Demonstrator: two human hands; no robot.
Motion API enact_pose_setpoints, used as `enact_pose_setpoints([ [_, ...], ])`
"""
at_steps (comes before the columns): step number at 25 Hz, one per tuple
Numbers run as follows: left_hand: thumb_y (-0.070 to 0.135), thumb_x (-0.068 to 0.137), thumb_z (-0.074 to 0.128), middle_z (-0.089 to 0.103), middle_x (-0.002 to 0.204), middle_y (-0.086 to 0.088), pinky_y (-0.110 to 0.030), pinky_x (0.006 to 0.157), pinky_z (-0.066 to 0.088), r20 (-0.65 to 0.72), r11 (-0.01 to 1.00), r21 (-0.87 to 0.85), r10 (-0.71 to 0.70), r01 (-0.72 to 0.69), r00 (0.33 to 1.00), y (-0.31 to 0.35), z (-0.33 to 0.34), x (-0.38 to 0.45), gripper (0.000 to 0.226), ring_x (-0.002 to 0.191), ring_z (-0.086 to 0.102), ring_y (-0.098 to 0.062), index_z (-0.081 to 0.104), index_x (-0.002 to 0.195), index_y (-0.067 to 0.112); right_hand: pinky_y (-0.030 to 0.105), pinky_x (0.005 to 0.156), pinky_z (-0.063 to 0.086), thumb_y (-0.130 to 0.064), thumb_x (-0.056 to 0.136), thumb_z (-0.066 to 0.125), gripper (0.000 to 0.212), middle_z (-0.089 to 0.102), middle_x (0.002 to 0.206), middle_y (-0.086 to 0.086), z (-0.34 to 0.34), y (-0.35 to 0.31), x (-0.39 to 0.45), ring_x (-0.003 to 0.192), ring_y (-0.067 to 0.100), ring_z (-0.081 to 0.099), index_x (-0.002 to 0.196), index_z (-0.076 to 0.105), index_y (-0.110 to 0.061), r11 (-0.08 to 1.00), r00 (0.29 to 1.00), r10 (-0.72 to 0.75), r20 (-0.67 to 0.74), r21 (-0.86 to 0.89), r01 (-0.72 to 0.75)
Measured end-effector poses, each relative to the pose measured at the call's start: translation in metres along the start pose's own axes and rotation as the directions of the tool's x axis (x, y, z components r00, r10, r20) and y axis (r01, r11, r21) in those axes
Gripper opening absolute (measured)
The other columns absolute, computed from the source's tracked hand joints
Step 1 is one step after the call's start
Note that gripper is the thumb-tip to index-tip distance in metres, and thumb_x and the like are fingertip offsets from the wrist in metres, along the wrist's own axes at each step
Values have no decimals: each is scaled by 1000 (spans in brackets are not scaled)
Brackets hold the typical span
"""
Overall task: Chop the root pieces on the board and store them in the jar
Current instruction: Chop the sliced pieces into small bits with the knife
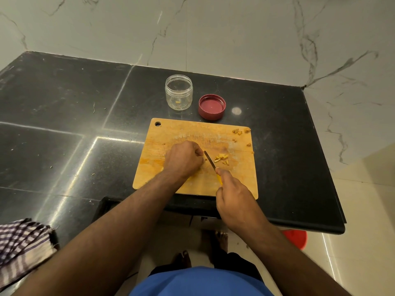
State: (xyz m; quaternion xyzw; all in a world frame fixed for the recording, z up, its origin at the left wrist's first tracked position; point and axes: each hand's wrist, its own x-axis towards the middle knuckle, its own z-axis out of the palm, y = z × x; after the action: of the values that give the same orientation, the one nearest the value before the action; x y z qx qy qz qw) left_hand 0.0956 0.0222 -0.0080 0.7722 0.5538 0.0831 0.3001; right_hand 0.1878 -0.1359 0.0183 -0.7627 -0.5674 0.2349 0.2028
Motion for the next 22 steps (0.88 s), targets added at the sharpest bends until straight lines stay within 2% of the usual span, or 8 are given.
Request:
enact_pose_setpoints([
  [4,22,88,69,73,93,9,-40,83,59,-11,1000,-14,6,-6,1000,0,0,1,12,88,66,-13,78,96,25,36,82,51,-16,100,34,47,56,119,5,3,-1,7,98,20,57,146,29,-26,998,999,4,32,-63,-2],
  [8,23,89,70,72,89,8,-40,81,60,-5,1000,-2,1,-1,1000,1,0,2,8,86,65,-13,77,92,24,36,80,52,-20,101,35,46,57,114,2,2,2,-3,93,15,57,145,28,-30,999,999,16,46,-47,-14],
  [12,24,89,71,71,90,8,-41,82,59,-4,1000,-6,7,-7,1000,-1,1,2,7,88,64,-13,76,93,24,27,78,51,-21,102,38,46,57,114,-2,-4,7,-19,93,10,56,146,29,-29,998,999,34,19,-58,-33],
  [16,26,88,74,70,92,7,-40,84,59,4,1000,-19,-11,11,1000,-2,0,2,8,90,64,-13,75,96,24,17,66,42,-20,102,39,45,57,115,-5,-7,6,-19,89,8,56,146,32,-28,999,999,32,-22,-13,-32],
  [22,26,89,73,71,94,8,-39,83,59,-9,999,-31,-13,13,1000,-4,1,1,9,90,64,-11,77,97,24,22,75,42,-18,102,38,46,57,126,-1,-3,2,-8,100,9,56,147,32,-27,999,1000,11,5,30,-11],
])
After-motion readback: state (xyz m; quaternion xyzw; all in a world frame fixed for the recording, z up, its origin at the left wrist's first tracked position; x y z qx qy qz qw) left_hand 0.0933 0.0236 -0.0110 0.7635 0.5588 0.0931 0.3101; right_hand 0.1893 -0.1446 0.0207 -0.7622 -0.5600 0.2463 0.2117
